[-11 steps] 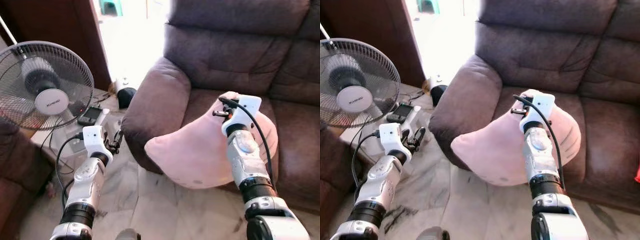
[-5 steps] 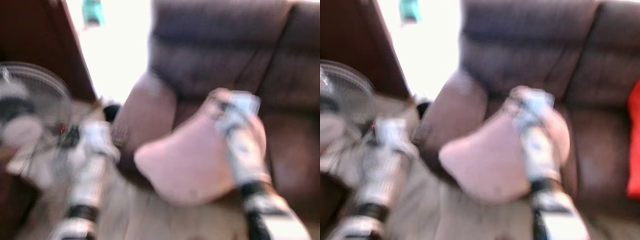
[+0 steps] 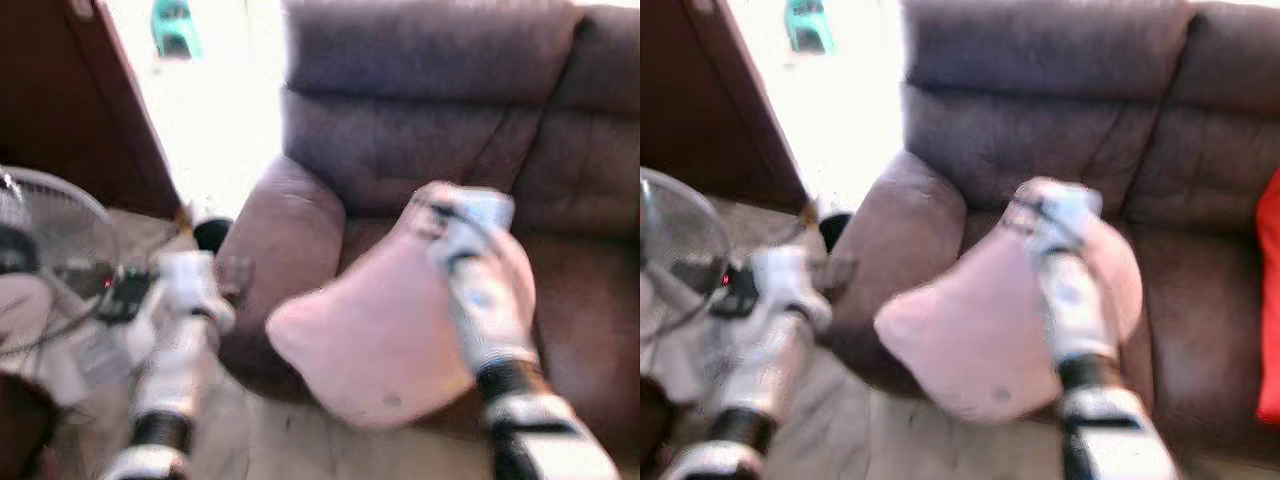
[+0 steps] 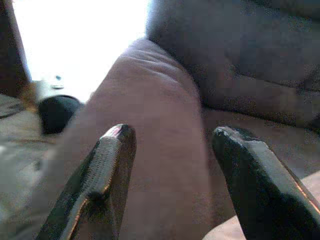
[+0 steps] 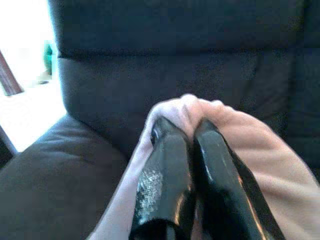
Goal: Move the pillow to the sofa from floor
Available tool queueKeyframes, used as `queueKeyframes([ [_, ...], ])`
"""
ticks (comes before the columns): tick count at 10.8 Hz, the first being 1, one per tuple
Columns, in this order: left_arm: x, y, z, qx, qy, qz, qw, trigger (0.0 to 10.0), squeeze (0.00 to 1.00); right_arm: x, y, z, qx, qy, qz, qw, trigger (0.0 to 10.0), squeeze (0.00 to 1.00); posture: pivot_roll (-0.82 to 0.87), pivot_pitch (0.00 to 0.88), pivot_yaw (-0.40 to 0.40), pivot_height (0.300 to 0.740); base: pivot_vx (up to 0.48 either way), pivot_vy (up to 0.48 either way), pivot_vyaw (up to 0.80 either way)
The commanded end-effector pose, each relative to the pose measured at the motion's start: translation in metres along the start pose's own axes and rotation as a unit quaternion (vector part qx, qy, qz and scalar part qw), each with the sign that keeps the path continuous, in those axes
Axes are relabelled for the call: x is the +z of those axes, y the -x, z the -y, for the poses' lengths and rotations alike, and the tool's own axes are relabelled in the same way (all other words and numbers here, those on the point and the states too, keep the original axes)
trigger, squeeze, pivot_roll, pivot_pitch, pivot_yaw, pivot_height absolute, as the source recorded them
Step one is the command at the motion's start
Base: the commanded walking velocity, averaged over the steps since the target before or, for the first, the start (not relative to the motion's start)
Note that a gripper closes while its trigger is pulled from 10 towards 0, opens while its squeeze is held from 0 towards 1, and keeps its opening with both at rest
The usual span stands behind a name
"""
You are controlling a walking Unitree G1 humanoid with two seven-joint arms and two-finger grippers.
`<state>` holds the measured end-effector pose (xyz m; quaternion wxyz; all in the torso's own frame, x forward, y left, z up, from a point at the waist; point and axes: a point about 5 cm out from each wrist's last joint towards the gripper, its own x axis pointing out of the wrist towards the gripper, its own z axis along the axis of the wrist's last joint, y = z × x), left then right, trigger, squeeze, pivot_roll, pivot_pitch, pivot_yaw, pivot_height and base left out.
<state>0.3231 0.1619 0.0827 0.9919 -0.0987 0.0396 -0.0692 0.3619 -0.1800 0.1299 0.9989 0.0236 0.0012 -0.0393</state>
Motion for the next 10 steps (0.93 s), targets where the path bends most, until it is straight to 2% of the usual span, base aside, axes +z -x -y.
queueKeyframes([
  [1, 0.003, 0.002, -0.011, 0.012, -0.015, -0.001, 1.000, 10.0, 0.00, 0.026, -0.006, -0.014, 0.020, -0.007, 0.053, 0.998, 10.0, 0.00, 0.10, 0.040, -0.005, 0.740, 0.304, 0.000, 0.00],
  [2, 0.000, 0.003, -0.011, 0.010, -0.016, -0.010, 1.000, 10.0, 0.00, 0.026, -0.007, -0.014, 0.020, -0.006, 0.052, 0.998, 10.0, 0.00, 0.11, 0.044, -0.008, 0.740, 0.000, 0.000, 0.00],
  [3, -0.002, 0.004, -0.011, 0.006, 0.003, -0.015, 1.000, 10.0, 0.00, 0.025, -0.007, -0.014, 0.020, -0.005, 0.050, 0.999, 10.0, 0.00, 0.11, 0.046, -0.009, 0.740, 0.000, 0.000, 0.00],
  [4, -0.006, 0.006, -0.007, -0.021, 0.023, -0.027, 0.999, 10.0, 0.00, 0.025, -0.007, -0.014, 0.019, -0.004, 0.049, 0.999, 10.0, 0.00, 0.11, 0.048, -0.010, 0.740, 0.000, 0.000, 0.00],
  [6, -0.009, 0.009, -0.010, -0.033, 0.043, -0.039, 0.998, 10.0, 0.00, 0.025, -0.006, -0.013, 0.018, -0.003, 0.048, 0.999, 10.0, 0.00, 0.11, 0.049, -0.011, 0.740, 0.000, 0.000, 0.00],
  [7, -0.012, 0.012, -0.014, -0.029, 0.056, -0.048, 0.997, 10.0, 0.43, 0.024, -0.006, -0.013, 0.019, -0.002, 0.048, 0.999, 10.0, 0.00, 0.11, 0.051, -0.012, 0.740, 0.000, 0.000, 0.00],
  [8, -0.018, 0.016, -0.014, -0.045, 0.054, -0.066, 0.995, 10.0, 1.00, 0.023, -0.006, -0.015, 0.020, -0.002, 0.046, 0.999, 10.0, 0.00, 0.11, 0.051, -0.011, 0.740, 0.000, 0.000, 0.00],
  [10, -0.022, 0.018, -0.012, -0.051, 0.067, -0.076, 0.994, 10.0, 1.00, 0.023, -0.005, -0.018, 0.025, -0.001, 0.047, 0.999, 10.0, 0.00, 0.10, 0.043, -0.007, 0.740, 0.000, 0.000, 0.00],
])
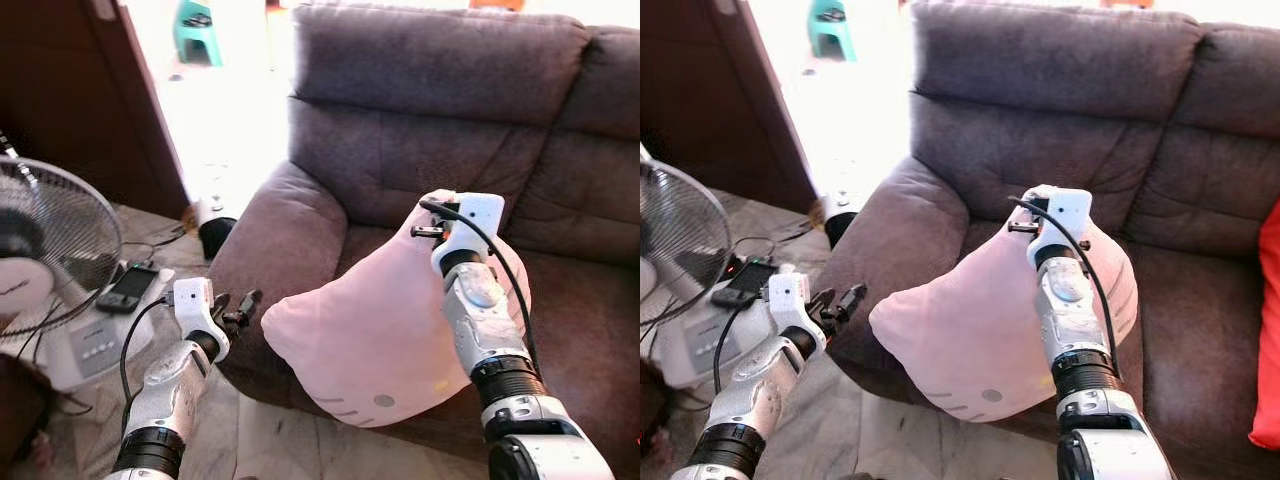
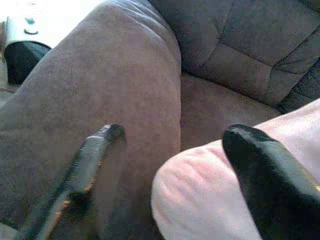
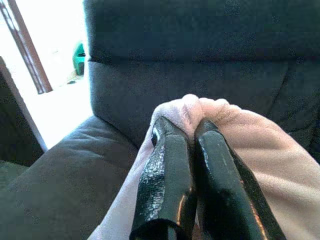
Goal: Move the pillow to the sofa from floor
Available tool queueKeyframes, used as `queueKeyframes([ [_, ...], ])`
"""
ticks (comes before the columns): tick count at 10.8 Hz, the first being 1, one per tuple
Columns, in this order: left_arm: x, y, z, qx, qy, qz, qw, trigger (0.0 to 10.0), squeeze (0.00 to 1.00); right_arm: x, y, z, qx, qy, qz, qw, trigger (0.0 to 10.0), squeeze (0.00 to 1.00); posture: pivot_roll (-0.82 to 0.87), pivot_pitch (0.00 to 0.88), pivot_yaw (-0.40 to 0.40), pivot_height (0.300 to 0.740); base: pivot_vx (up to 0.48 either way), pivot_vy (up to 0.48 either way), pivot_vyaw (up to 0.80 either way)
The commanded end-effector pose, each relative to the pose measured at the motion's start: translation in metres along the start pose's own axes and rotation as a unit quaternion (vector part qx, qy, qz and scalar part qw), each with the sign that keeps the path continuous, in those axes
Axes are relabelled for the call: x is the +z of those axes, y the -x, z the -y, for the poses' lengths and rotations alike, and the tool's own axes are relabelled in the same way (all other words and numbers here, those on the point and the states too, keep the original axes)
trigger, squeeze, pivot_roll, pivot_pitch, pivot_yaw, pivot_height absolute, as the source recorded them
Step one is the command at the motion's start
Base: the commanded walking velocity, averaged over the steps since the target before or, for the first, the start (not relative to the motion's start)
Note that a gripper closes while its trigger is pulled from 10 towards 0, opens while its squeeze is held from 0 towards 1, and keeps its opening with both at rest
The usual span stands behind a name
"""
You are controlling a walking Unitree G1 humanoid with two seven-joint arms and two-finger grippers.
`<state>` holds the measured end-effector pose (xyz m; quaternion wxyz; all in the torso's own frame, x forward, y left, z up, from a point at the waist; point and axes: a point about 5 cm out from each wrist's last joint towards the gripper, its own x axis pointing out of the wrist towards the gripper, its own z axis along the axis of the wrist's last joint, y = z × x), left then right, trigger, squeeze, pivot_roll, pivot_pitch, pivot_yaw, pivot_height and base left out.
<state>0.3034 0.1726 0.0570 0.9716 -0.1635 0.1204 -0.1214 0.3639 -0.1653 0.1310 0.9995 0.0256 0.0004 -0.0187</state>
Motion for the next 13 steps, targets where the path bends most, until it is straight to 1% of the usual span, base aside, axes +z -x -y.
queueKeyframes([
  [1, 0.002, -0.001, 0.002, -0.011, 0.007, -0.002, 1.000, 10.0, 1.00, 0.023, -0.005, -0.003, 0.007, 0.006, 0.048, 0.999, 10.0, 0.00, 0.10, 0.040, -0.007, 0.740, 0.000, 0.000, 0.00],
  [2, -0.003, -0.003, 0.005, -0.024, 0.021, -0.015, 0.999, 10.0, 0.00, 0.023, -0.005, -0.003, 0.007, 0.005, 0.048, 0.999, 10.0, 0.00, 0.10, 0.035, -0.005, 0.740, 0.000, 0.000, 0.00],
  [4, -0.011, -0.005, 0.008, -0.031, 0.028, -0.039, 0.998, 10.0, 0.00, 0.023, -0.004, -0.003, 0.008, 0.005, 0.049, 0.999, 10.0, 0.00, 0.10, 0.034, -0.004, 0.740, 0.000, 0.000, 0.00],
  [5, -0.018, -0.006, 0.005, -0.021, 0.031, -0.061, 0.997, 10.0, 0.00, 0.023, -0.004, -0.004, 0.008, 0.005, 0.048, 0.999, 10.0, 0.00, 0.10, 0.037, -0.004, 0.740, 0.000, 0.000, 0.00],
  [6, -0.027, -0.008, 0.000, 0.001, 0.044, -0.076, 0.996, 10.0, 0.00, 0.022, -0.005, -0.004, 0.009, 0.005, 0.047, 0.999, 10.0, 0.00, 0.10, 0.048, -0.002, 0.740, 0.000, 0.000, 0.00],
  [7, -0.033, -0.008, 0.000, 0.005, 0.057, -0.086, 0.995, 10.0, 0.00, 0.022, -0.004, -0.004, 0.009, 0.005, 0.046, 0.999, 10.0, 0.00, 0.09, 0.049, 0.000, 0.740, 0.000, 0.000, 0.00],
  [8, -0.036, -0.008, 0.001, 0.005, 0.074, -0.088, 0.993, 10.0, 0.00, 0.021, -0.003, -0.003, 0.009, 0.005, 0.046, 0.999, 10.0, 0.00, 0.09, 0.052, -0.001, 0.740, 0.000, 0.000, 0.00],
  [9, -0.037, -0.012, 0.005, 0.003, 0.075, -0.093, 0.993, 10.0, 0.00, 0.020, -0.002, -0.001, 0.008, 0.006, 0.044, 0.999, 10.0, 0.00, 0.09, 0.057, -0.004, 0.740, 0.000, 0.000, 0.00],
  [11, -0.036, -0.020, 0.011, -0.012, 0.098, -0.095, 0.991, 10.0, 0.00, 0.023, -0.003, -0.002, 0.009, 0.007, 0.047, 0.999, 10.0, 0.00, 0.08, 0.057, -0.003, 0.740, 0.000, 0.000, 0.00],
  [12, -0.038, -0.022, 0.012, -0.005, 0.097, -0.099, 0.990, 10.0, 0.00, 0.024, -0.003, -0.001, 0.008, 0.007, 0.049, 0.999, 10.0, 0.00, 0.08, 0.059, -0.004, 0.740, 0.000, 0.000, 0.00],
  [13, -0.038, -0.025, 0.014, 0.000, 0.113, -0.100, 0.989, 10.0, 0.00, 0.025, -0.003, -0.001, 0.008, 0.008, 0.051, 0.999, 10.0, 0.00, 0.07, 0.061, -0.005, 0.740, 0.000, 0.000, 0.00],
])
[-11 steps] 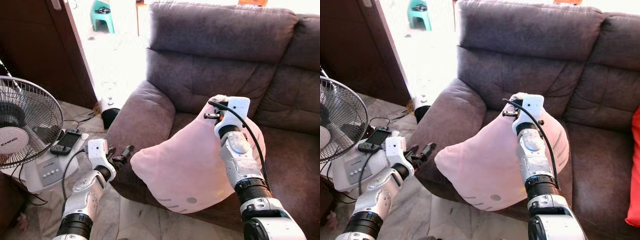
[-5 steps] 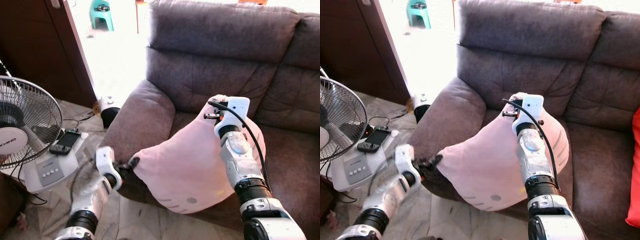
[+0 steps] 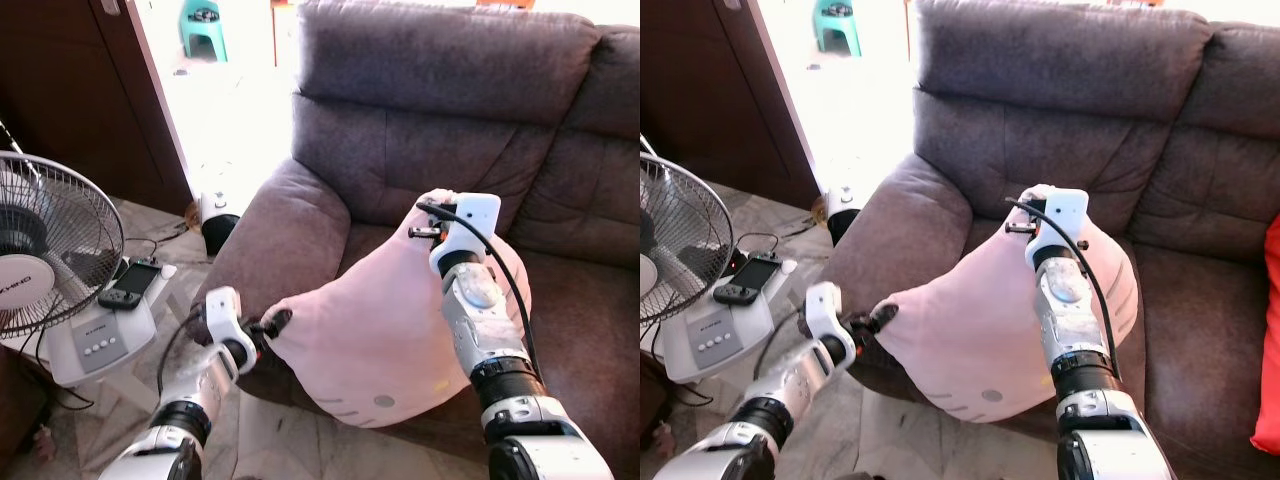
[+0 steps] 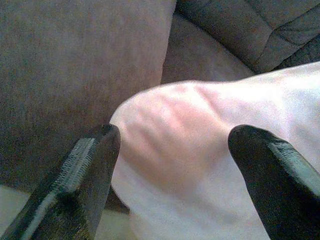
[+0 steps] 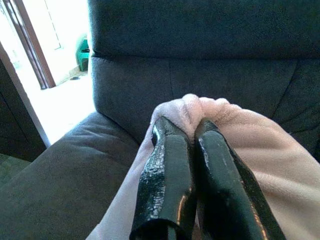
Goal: Move the pillow to the sofa from floor
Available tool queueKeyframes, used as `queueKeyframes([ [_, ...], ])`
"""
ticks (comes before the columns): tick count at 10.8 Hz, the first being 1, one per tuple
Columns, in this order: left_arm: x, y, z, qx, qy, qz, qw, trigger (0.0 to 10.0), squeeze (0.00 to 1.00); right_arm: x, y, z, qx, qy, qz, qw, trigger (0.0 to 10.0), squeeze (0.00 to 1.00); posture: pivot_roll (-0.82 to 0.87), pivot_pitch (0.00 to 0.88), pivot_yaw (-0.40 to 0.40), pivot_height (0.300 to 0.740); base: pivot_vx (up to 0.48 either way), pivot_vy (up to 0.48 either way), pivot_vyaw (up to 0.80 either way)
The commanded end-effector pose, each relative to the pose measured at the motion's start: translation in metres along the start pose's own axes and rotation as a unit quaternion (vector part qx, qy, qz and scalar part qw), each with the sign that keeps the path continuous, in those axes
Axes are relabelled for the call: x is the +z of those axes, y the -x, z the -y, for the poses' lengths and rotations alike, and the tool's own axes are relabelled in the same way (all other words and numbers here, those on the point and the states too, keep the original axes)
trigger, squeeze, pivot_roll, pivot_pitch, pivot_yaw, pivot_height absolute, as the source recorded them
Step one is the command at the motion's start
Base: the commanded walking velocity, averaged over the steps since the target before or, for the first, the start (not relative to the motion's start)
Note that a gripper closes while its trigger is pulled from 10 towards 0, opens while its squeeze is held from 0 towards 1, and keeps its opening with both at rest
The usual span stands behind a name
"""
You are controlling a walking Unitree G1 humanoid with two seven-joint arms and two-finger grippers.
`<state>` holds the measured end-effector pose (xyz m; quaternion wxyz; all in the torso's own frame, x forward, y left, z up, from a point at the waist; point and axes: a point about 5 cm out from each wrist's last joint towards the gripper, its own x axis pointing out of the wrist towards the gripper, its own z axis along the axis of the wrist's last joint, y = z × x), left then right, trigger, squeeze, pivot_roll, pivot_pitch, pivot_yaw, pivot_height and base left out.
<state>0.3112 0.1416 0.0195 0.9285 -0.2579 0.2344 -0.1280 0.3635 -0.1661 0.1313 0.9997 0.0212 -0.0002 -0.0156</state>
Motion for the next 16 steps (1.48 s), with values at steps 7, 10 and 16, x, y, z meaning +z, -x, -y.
queueKeyframes([
  [7, -0.017, -0.006, 0.003, 0.032, 0.046, -0.049, 0.997, 10.0, 0.00, 0.029, -0.003, 0.003, 0.002, 0.009, 0.053, 0.999, 10.0, 0.00, 0.05, 0.060, -0.013, 0.740, 0.000, 0.000, 0.00],
  [10, -0.017, -0.006, 0.005, 0.027, 0.117, -0.043, 0.992, 3.2, 0.00, 0.029, -0.003, 0.005, 0.001, 0.012, 0.054, 0.998, 10.0, 0.00, 0.04, 0.055, -0.015, 0.740, 0.000, 0.000, 0.00],
  [16, -0.014, -0.007, 0.002, 0.047, 0.130, -0.016, 0.990, 10.0, 0.00, 0.036, -0.005, 0.008, 0.004, 0.018, 0.062, 0.998, 10.0, 0.00, 0.01, 0.039, -0.028, 0.740, 0.000, 0.000, 0.00],
])
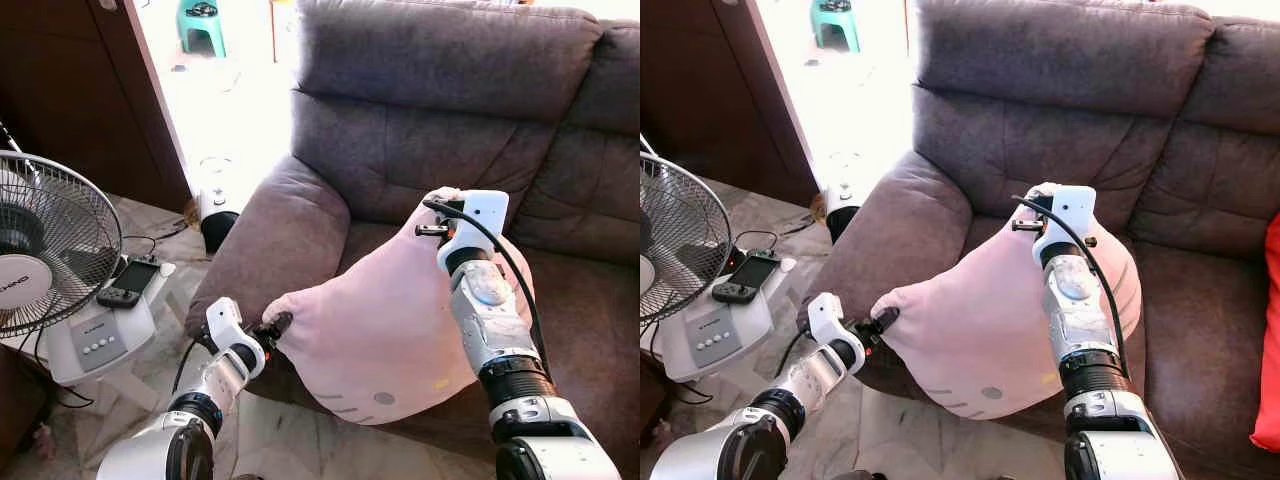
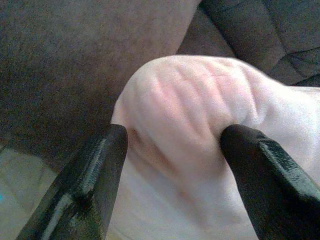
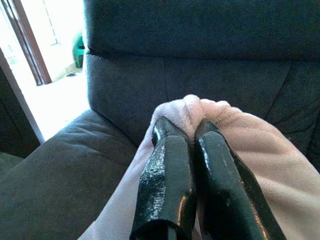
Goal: Move the pillow to the sofa from floor
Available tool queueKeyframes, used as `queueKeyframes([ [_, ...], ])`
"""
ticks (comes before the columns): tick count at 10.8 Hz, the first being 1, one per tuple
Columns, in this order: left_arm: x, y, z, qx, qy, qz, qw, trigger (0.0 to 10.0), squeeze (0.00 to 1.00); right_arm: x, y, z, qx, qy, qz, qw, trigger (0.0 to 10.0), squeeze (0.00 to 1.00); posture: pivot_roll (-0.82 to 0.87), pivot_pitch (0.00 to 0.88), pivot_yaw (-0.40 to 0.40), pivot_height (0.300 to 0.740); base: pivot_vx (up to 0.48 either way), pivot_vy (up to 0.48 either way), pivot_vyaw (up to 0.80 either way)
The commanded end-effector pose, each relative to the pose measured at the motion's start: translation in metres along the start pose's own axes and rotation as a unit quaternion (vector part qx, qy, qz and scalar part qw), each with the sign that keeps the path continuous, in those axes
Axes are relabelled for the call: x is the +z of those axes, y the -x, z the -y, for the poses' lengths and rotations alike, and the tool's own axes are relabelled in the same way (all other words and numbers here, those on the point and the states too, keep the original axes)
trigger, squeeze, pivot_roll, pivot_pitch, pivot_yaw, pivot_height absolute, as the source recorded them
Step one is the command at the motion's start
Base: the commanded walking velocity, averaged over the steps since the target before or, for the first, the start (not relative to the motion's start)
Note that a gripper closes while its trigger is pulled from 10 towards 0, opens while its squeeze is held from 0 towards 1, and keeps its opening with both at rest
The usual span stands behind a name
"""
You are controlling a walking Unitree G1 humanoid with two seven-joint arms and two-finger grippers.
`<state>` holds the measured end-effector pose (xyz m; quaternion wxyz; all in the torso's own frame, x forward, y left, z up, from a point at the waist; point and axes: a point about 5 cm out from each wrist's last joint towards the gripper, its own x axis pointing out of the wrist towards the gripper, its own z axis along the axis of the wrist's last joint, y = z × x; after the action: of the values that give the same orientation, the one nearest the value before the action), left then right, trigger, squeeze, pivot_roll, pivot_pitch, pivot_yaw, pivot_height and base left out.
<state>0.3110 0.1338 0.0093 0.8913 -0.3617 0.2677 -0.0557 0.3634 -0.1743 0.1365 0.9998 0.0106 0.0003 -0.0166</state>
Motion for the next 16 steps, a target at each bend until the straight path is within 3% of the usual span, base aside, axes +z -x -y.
queueKeyframes([
  [1, -0.005, 0.000, -0.001, 0.016, 0.004, -0.013, 1.000, 10.0, 0.00, 0.032, -0.004, 0.001, 0.004, 0.008, 0.064, 0.998, 10.0, 0.00, 0.00, 0.042, -0.030, 0.740, 0.000, 0.000, 0.00],
  [5, -0.004, -0.004, 0.011, -0.024, 0.056, -0.005, 0.998, 10.0, 0.00, 0.043, -0.003, 0.005, 0.008, 0.018, 0.075, 0.997, 10.0, 0.00, -0.05, 0.049, -0.060, 0.740, 0.000, 0.000, 0.00],
  [7, -0.004, -0.005, 0.013, -0.028, 0.054, -0.007, 0.998, 10.0, 0.00, 0.046, -0.003, 0.004, 0.012, 0.021, 0.075, 0.997, 10.0, 0.00, -0.06, 0.049, -0.070, 0.740, 0.000, 0.000, 0.00],
  [8, -0.004, -0.005, 0.014, -0.030, 0.052, -0.008, 0.998, 4.7, 0.00, 0.046, -0.003, 0.004, 0.014, 0.021, 0.075, 0.997, 10.0, 0.00, -0.06, 0.049, -0.073, 0.740, 0.000, 0.000, 0.00],
  [9, -0.004, -0.006, 0.016, -0.039, 0.050, -0.007, 0.998, 0.0, 0.00, 0.047, -0.003, 0.002, 0.017, 0.016, 0.074, 0.997, 10.0, 0.00, -0.06, 0.050, -0.075, 0.740, 0.000, 0.000, 0.00],
  [16, 0.006, -0.001, 0.004, -0.033, 0.048, 0.012, 0.998, 0.0, 0.00, 0.042, -0.003, -0.003, 0.020, 0.011, 0.066, 0.998, 10.0, 0.00, -0.03, 0.037, -0.063, 0.740, 0.000, 0.000, 0.00],
])
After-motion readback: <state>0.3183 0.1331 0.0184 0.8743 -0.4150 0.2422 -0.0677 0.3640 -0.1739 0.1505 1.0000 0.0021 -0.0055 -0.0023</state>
